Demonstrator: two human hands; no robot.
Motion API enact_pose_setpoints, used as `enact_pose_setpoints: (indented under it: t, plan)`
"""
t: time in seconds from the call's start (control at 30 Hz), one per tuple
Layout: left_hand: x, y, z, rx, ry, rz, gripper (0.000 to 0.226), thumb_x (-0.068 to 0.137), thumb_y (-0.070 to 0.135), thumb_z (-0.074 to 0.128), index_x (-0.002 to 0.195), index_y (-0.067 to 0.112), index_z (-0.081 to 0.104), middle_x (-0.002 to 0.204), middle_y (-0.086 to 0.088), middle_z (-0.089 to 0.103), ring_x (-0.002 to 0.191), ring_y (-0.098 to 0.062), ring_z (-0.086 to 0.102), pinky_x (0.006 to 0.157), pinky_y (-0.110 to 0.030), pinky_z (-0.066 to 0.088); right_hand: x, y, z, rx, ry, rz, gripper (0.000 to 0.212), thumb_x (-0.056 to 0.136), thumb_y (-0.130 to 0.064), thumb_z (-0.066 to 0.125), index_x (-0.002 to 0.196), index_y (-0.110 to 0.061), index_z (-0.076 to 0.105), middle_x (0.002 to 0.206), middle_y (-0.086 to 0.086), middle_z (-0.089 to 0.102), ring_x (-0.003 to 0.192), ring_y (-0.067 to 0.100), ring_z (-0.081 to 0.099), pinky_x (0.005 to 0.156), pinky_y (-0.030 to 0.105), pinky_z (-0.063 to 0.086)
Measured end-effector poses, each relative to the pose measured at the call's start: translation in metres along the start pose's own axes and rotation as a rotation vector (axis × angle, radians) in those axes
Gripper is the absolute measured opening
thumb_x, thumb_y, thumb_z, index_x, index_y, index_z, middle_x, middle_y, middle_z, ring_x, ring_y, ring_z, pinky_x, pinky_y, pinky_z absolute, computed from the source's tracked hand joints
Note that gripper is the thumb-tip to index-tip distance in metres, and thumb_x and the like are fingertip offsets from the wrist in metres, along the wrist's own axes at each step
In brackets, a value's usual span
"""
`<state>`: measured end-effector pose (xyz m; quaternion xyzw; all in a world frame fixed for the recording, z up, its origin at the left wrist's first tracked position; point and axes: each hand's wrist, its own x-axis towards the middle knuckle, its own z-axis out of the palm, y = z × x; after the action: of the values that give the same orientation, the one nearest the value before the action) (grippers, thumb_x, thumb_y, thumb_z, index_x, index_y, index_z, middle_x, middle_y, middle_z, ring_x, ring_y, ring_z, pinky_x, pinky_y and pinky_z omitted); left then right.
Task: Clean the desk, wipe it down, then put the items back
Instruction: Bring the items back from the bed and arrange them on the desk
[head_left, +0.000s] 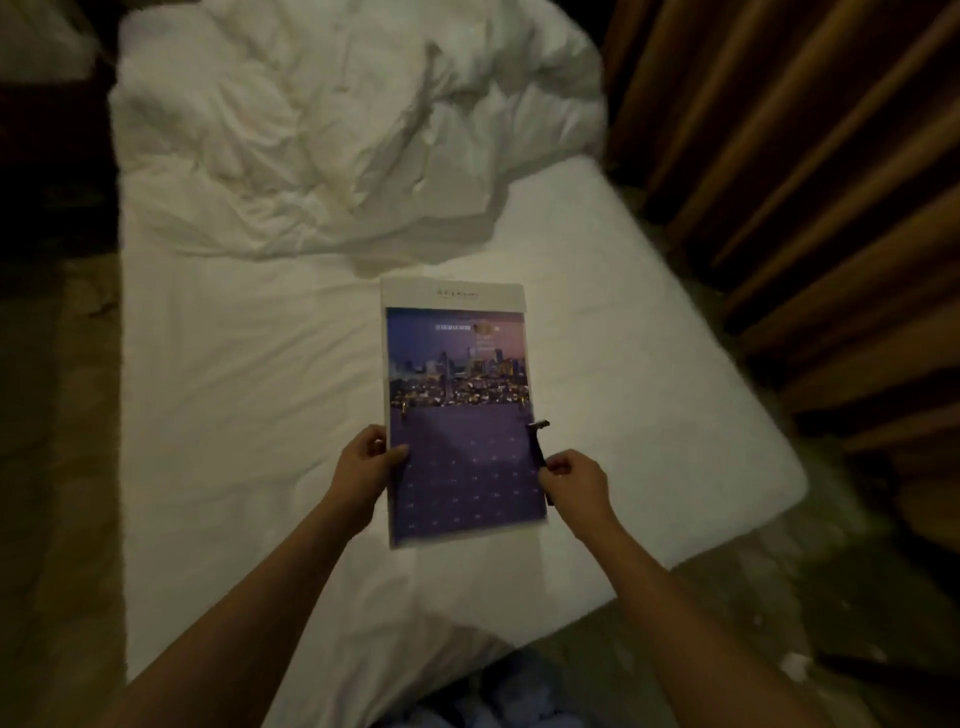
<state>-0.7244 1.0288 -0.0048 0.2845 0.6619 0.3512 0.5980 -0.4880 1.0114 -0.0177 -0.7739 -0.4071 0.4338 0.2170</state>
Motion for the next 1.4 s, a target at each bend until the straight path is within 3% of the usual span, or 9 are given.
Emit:
enact_pose_setpoints:
  t: [0.17, 0.33, 0.7, 0.8, 0.93, 1.07, 1.2, 1.33, 1.4]
  plan:
    - [-0.043, 0.041, 0.091, 0.102, -0.258, 0.141, 0.012, 0.088, -0.001, 0.056, 0.082, 0.009, 0.054, 0.087, -0.011, 0.064, 0.079, -0.029, 0.061, 0.063, -0.032, 0.049, -0.045, 0.029, -0.105, 0.073, 0.201, -0.005, 0.007, 0.088, -0.008, 0.063, 0.090, -0.009, 0.056, 0.082, 0.005, 0.059, 0.068, 0.015, 0.054, 0.054, 0.015, 0.039]
    - [-0.109, 0.054, 0.203, 0.243, -0.483, 0.242, 0.017, 0.089, -0.004, 0.054, 0.077, 0.009, 0.054, 0.083, -0.012, 0.062, 0.073, -0.027, 0.059, 0.056, -0.026, 0.046, -0.097, 0.082, -0.214, 0.132, 0.422, 0.010, 0.008, 0.087, -0.007, 0.062, 0.085, -0.011, 0.055, 0.075, 0.003, 0.057, 0.066, 0.017, 0.053, 0.059, 0.022, 0.041]
    - [-0.288, -0.021, 0.483, 0.509, -0.886, 0.300, 0.008, 0.094, 0.002, 0.051, 0.093, 0.004, 0.058, 0.097, -0.016, 0.062, 0.088, -0.033, 0.060, 0.078, -0.041, 0.049, -0.277, 0.273, -0.423, 0.248, 0.891, 0.193, 0.011, 0.090, -0.012, 0.059, 0.082, -0.017, 0.054, 0.076, 0.001, 0.059, 0.071, 0.017, 0.057, 0.062, 0.026, 0.047]
    - [-0.339, -0.045, 0.543, 0.593, -1.009, 0.305, 0.010, 0.096, 0.003, 0.048, 0.089, 0.008, 0.053, 0.096, -0.017, 0.058, 0.086, -0.033, 0.058, 0.081, -0.044, 0.047, -0.323, 0.319, -0.459, 0.269, 1.033, 0.267, 0.009, 0.091, -0.012, 0.058, 0.084, -0.016, 0.053, 0.074, -0.004, 0.055, 0.064, 0.008, 0.051, 0.050, 0.014, 0.039]
    - [-0.401, -0.073, 0.621, 0.710, -1.155, 0.353, 0.016, 0.095, 0.002, 0.048, 0.081, 0.012, 0.050, 0.091, -0.019, 0.056, 0.083, -0.033, 0.057, 0.079, -0.044, 0.046, -0.375, 0.373, -0.492, 0.322, 1.227, 0.389, 0.007, 0.090, -0.012, 0.061, 0.096, -0.010, 0.060, 0.086, 0.000, 0.058, 0.081, 0.016, 0.058, 0.073, 0.031, 0.052]
    - [-0.469, -0.108, 0.697, 0.763, -1.298, 0.379, 0.017, 0.095, 0.000, 0.047, 0.082, 0.010, 0.050, 0.086, -0.014, 0.056, 0.074, -0.029, 0.056, 0.066, -0.033, 0.047, -0.419, 0.431, -0.518, 0.370, 1.355, 0.505, 0.009, 0.089, -0.013, 0.062, 0.097, -0.011, 0.062, 0.092, 0.003, 0.063, 0.078, 0.011, 0.057, 0.060, 0.018, 0.044]
    - [-0.529, -0.145, 0.772, 0.766, -1.469, 0.352, 0.023, 0.093, -0.006, 0.045, 0.079, 0.011, 0.050, 0.078, -0.011, 0.055, 0.070, -0.026, 0.053, 0.066, -0.032, 0.045, -0.450, 0.488, -0.557, 0.459, 1.453, 0.614, 0.009, 0.089, -0.014, 0.062, 0.098, -0.014, 0.061, 0.097, 0.001, 0.062, 0.085, 0.015, 0.061, 0.075, 0.035, 0.056]
    - [-0.584, -0.181, 0.843, 0.826, -1.603, 0.366, 0.025, 0.091, -0.009, 0.045, 0.077, 0.010, 0.052, 0.075, -0.011, 0.058, 0.066, -0.023, 0.054, 0.059, -0.030, 0.044, -0.473, 0.539, -0.593, 0.544, 1.562, 0.723, 0.014, 0.092, -0.013, 0.058, 0.104, -0.007, 0.059, 0.100, 0.005, 0.060, 0.076, 0.012, 0.059, 0.050, 0.016, 0.046]
    - [-0.607, -0.202, 0.875, 0.861, -1.689, 0.305, 0.019, 0.093, -0.005, 0.045, 0.084, 0.009, 0.055, 0.084, -0.015, 0.062, 0.073, -0.028, 0.058, 0.068, -0.035, 0.048, -0.481, 0.562, -0.602, 0.580, 1.639, 0.765, 0.008, 0.092, -0.011, 0.057, 0.099, -0.007, 0.059, 0.098, 0.007, 0.061, 0.076, 0.013, 0.059, 0.057, 0.021, 0.051]
